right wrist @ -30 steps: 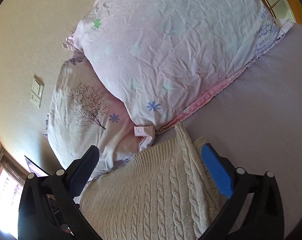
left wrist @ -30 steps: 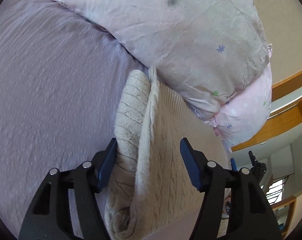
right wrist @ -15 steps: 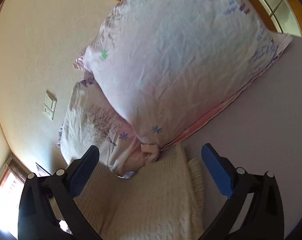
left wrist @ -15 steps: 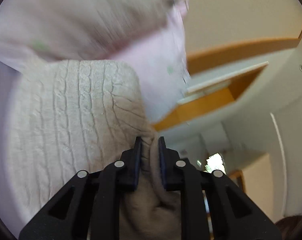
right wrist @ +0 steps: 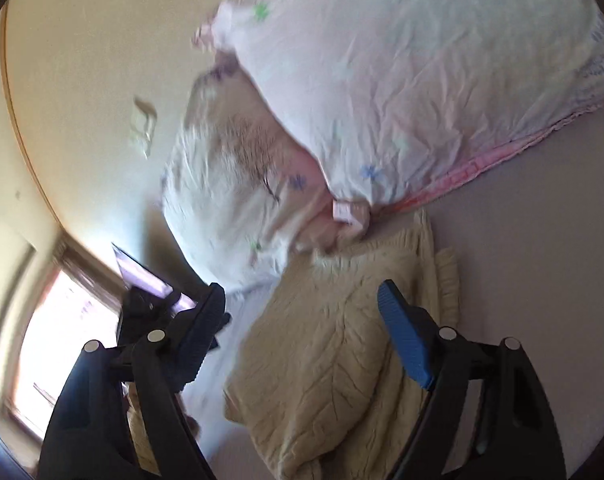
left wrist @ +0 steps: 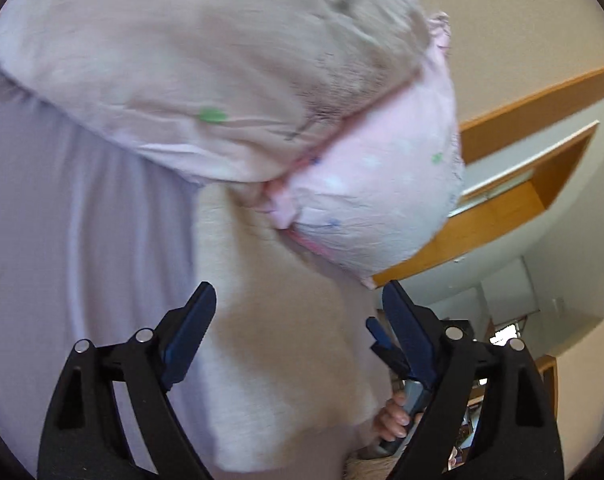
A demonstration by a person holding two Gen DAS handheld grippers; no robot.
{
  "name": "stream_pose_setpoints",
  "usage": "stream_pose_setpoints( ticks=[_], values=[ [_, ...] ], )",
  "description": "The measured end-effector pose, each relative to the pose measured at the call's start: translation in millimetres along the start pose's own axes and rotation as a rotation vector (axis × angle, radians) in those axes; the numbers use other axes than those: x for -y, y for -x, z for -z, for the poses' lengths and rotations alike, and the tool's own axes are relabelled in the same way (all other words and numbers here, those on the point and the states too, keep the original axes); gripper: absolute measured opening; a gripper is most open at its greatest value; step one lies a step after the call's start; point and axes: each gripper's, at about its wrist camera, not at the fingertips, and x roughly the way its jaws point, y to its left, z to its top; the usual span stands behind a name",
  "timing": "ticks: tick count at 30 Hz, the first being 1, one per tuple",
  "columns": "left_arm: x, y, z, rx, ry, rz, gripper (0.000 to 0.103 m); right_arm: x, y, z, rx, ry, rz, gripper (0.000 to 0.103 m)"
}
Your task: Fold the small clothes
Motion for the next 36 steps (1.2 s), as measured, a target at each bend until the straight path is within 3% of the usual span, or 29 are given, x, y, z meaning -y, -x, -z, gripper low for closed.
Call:
stream_pose_setpoints(
  ticks=[6,9,11,12,13,17,19,20,23,25,27,30,32,34,35,36],
  values=[
    [-19.9,-1.0,10.1,-0.045,-0.028,-0.068,0.085,8.0,-32.8,10.3,-0.153,-0.003,0.139,0.074],
    [-19.7,-8.7,17.4,-0.081,-0.055,-0.082,0.086,10.8,-39.0,15.2,-0.179,0.002,0.191,0.071],
    [-18.0,-14.7,21.4,-0.099,-0.068,-0.096,0.086,6.9,-40.3,18.1,-0.182,0.034,0.199,0.057],
    [-17.9,-20.1,22.0,-0.112,-0.074,-0.106,0.086,4.3,-42.6,19.7,-0.193,0.050,0.188,0.034],
    [-17.7,-23.6,24.0,-0.120,-0.078,-0.110,0.086,0.1,-44.3,21.9,-0.197,0.075,0.185,0.029],
    [-16.5,-31.9,26.7,-0.138,-0.086,-0.102,0.086,-26.7,-26.6,18.1,-0.042,0.203,0.214,0.022],
    [-13.5,-37.1,27.5,-0.143,-0.095,-0.096,0.087,-23.8,-9.8,12.0,0.048,0.183,0.235,0.021],
    [-12.4,-39.2,27.7,-0.146,-0.100,-0.094,0.087,-14.4,-4.3,8.5,0.084,0.146,0.297,0.021],
    [-9.5,-50.9,30.4,-0.175,-0.106,-0.092,0.088,17.7,-14.2,3.9,0.000,0.014,0.456,0.033],
    [-7.7,-61.4,33.7,-0.204,-0.105,-0.093,0.088,28.3,-12.0,0.2,-0.027,-0.065,0.414,0.075],
    [-5.1,-68.9,37.7,-0.221,-0.112,-0.092,0.088,26.4,-2.1,-0.9,0.016,-0.052,0.366,0.096],
    [-1.9,-81.3,41.7,-0.235,-0.118,-0.107,0.088,34.7,-12.7,0.3,-0.042,-0.091,0.328,0.096],
    [-2.4,-88.8,44.1,-0.244,-0.110,-0.111,0.088,44.8,-22.6,4.4,-0.111,-0.151,0.317,0.082],
    [2.2,-90.6,46.0,-0.225,-0.127,-0.117,0.085,47.7,-24.1,9.7,-0.132,-0.189,0.230,0.051],
    [3.6,-90.8,46.5,-0.217,-0.136,-0.127,0.077,46.8,-22.6,10.8,-0.121,-0.189,0.202,0.047],
    [2.6,-89.7,46.8,-0.216,-0.140,-0.134,0.062,45.6,-22.6,12.0,-0.117,-0.188,0.185,0.039]
  ],
)
